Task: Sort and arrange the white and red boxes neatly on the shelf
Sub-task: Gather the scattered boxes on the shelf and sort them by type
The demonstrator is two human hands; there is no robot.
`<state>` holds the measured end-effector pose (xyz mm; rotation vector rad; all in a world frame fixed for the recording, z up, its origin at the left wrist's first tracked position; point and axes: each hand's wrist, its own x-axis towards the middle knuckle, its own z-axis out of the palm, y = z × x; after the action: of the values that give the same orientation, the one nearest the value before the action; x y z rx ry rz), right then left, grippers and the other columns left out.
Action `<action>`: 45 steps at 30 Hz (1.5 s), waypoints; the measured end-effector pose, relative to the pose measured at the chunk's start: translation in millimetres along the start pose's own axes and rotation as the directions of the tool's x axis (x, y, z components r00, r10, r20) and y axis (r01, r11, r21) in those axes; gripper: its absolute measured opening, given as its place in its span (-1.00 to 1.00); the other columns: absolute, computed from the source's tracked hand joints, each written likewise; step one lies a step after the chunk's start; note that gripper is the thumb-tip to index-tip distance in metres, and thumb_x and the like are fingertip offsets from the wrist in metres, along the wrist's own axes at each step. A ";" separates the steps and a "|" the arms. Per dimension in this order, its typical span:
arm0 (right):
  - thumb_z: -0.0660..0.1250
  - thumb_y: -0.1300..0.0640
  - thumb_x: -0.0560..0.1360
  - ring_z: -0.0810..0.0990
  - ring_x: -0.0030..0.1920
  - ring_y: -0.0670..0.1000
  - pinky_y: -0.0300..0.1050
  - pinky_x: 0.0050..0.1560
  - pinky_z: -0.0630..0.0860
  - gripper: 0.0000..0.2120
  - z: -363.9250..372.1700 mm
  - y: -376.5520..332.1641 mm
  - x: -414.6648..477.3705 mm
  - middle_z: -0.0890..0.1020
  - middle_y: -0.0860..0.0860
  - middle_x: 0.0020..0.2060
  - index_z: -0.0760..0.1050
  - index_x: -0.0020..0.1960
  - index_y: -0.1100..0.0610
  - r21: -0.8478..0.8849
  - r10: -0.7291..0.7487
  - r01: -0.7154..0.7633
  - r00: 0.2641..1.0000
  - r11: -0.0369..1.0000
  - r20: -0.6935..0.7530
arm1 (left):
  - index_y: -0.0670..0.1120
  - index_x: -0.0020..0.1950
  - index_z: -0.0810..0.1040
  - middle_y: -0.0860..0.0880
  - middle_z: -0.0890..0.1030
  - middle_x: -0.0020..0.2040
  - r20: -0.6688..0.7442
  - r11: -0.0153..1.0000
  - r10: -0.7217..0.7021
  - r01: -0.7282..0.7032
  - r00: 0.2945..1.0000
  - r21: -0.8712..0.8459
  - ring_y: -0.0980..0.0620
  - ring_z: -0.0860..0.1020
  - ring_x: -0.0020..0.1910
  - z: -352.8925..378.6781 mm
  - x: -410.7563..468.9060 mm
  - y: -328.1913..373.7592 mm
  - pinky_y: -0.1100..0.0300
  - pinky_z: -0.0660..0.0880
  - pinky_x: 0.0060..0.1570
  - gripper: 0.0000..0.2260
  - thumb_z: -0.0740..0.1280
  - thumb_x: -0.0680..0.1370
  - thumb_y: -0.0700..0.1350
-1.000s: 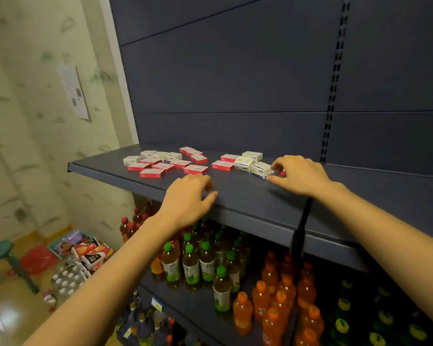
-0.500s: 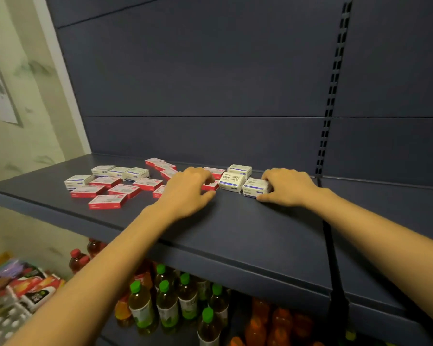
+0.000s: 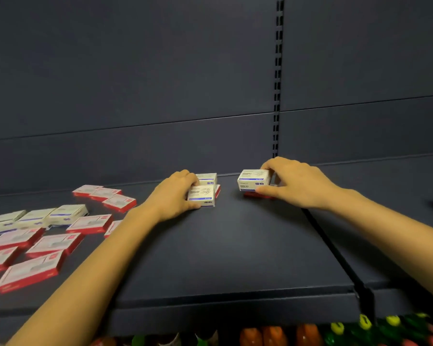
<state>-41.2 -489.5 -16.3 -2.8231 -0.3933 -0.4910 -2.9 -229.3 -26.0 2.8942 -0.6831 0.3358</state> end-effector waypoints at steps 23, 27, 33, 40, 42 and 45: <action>0.33 -0.14 0.43 0.49 -0.02 -0.10 -0.07 -0.01 0.49 -0.65 -65.3 46.9 -164.9 0.54 -0.11 0.04 0.43 0.16 -0.04 0.028 0.343 -0.344 0.917 0.938 -0.206 | -0.05 0.04 0.53 0.01 0.55 0.01 -0.198 0.767 0.477 -0.516 0.856 -0.381 0.05 0.52 -0.05 -15.3 16.8 138.0 0.09 0.48 0.02 -0.72 0.44 0.39 -0.01; 0.33 -0.14 0.43 0.51 -0.01 -0.09 -0.10 0.00 0.48 -0.66 -89.0 77.2 -191.8 0.56 -0.12 0.05 0.44 0.16 -0.06 0.036 0.359 -0.361 0.902 0.932 -0.241 | -0.03 0.03 0.53 0.04 0.56 -0.01 -0.200 0.739 0.505 -0.540 0.840 -0.403 0.10 0.51 -0.07 -8.4 24.0 183.4 0.21 0.46 -0.08 -0.73 0.44 0.39 0.01; 0.32 -0.15 0.41 0.51 0.01 -0.06 0.10 0.00 0.51 -0.64 -130.4 143.5 -229.1 0.54 -0.14 0.05 0.44 0.17 -0.07 0.074 0.351 -0.343 0.912 0.936 -0.211 | 0.02 0.03 0.52 0.09 0.54 -0.02 -0.175 0.754 0.482 -0.509 0.858 -0.416 0.15 0.49 -0.08 13.0 28.3 255.0 0.22 0.43 -0.03 -0.72 0.44 0.38 0.05; 0.36 -0.08 0.43 0.51 -0.03 -0.06 0.00 -0.02 0.50 -0.65 -156.5 231.0 -242.9 0.57 -0.08 0.04 0.46 0.18 -0.02 0.064 0.275 -0.268 0.945 0.961 -0.177 | 0.06 0.03 0.49 0.09 0.55 0.03 -0.114 0.815 0.407 -0.416 0.906 -0.403 0.14 0.49 -0.04 39.6 22.0 322.1 0.16 0.46 0.00 -0.73 0.41 0.40 0.09; 0.36 -0.07 0.43 0.52 -0.02 -0.05 0.02 -0.01 0.51 -0.66 -156.6 249.4 -240.4 0.58 -0.09 0.04 0.47 0.17 -0.02 0.082 0.265 -0.255 0.955 0.963 -0.137 | 0.05 0.05 0.49 0.09 0.54 0.03 -0.103 0.835 0.369 -0.378 0.924 -0.401 0.13 0.49 -0.02 45.9 20.0 333.8 0.13 0.47 0.03 -0.72 0.40 0.40 0.10; 0.35 -0.04 0.46 0.53 -0.01 -0.04 0.06 0.04 0.51 -0.69 -151.3 268.0 -234.3 0.59 -0.10 0.06 0.46 0.17 -0.01 0.127 0.243 -0.233 0.967 0.964 -0.074 | 0.03 0.07 0.51 0.09 0.55 0.04 -0.078 0.860 0.319 -0.323 0.945 -0.396 0.13 0.48 0.00 55.4 16.1 342.7 0.13 0.46 0.06 -0.71 0.38 0.42 0.10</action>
<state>-216.7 -834.2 -14.9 -2.6755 -0.0598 -0.5206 -134.9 -550.2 -43.7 2.3817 -1.0941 0.2119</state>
